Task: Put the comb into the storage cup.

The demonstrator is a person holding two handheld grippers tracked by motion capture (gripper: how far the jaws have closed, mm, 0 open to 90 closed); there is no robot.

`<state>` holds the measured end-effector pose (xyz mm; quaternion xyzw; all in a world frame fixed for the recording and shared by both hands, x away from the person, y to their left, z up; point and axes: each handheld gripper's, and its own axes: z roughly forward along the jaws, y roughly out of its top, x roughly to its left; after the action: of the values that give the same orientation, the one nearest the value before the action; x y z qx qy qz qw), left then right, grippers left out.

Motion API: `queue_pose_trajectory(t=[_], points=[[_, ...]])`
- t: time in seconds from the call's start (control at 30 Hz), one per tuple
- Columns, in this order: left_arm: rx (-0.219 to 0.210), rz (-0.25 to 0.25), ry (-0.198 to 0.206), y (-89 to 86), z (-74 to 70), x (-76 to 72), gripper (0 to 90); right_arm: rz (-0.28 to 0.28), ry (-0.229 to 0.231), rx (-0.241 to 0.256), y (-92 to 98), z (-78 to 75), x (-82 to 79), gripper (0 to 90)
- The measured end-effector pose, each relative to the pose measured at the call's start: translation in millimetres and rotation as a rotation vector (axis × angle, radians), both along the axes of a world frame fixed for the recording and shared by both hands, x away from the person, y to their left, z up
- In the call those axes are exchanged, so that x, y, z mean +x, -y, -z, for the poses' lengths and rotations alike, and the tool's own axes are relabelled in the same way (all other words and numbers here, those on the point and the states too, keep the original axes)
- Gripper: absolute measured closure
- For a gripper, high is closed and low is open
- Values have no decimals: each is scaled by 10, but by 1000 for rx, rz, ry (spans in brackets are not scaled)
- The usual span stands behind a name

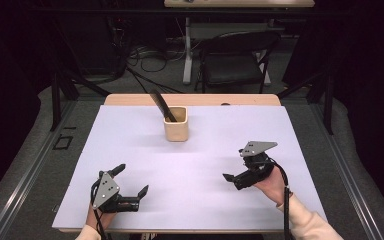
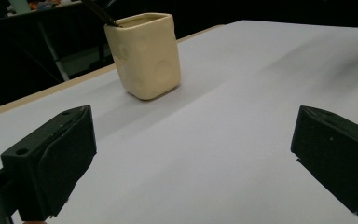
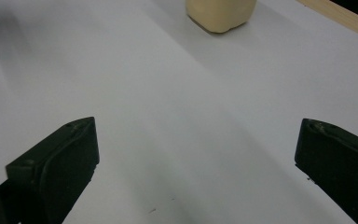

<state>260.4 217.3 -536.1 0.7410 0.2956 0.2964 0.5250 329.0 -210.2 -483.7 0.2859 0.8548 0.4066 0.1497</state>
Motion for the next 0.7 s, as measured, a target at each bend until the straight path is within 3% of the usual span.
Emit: queue_pose_trajectory(t=[0.7], points=[[-1, -4, 0, 2, 0, -3, 1, 23, 41, 12, 175, 63, -291, 0]])
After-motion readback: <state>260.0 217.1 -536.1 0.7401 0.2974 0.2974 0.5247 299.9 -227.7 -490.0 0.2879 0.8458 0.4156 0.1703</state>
